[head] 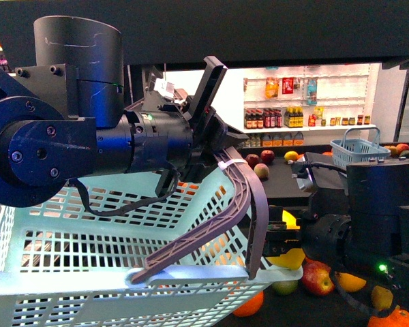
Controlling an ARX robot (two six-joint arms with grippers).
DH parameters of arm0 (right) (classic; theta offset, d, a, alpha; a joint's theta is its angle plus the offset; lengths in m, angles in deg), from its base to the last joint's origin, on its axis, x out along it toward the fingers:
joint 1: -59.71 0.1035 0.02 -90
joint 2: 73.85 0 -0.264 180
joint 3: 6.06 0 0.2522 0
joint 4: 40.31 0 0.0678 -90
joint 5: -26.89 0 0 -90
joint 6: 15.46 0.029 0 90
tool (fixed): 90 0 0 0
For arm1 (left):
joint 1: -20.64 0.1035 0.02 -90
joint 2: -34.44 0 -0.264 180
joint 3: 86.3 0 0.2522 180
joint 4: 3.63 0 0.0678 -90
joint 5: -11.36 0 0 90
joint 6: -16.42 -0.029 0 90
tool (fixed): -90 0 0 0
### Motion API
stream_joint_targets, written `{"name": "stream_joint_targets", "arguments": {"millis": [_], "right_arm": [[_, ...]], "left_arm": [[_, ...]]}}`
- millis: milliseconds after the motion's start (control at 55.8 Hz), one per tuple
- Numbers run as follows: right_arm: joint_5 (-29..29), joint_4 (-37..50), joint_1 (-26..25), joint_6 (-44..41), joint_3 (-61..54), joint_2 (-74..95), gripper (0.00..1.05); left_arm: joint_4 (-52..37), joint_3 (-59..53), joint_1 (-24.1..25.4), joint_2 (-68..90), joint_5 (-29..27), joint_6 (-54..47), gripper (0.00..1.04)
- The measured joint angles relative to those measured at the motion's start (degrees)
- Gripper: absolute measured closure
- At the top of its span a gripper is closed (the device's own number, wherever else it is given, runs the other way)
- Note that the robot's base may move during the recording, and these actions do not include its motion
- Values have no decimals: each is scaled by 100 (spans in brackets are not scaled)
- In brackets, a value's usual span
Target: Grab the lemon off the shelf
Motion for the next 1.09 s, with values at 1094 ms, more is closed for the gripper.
{"name": "stream_joint_targets", "arguments": {"millis": [1094], "right_arm": [[229,-688,-1102,-549,-1716,-2566,7]], "left_arm": [[9,0,-7,0,52,68,97]]}}
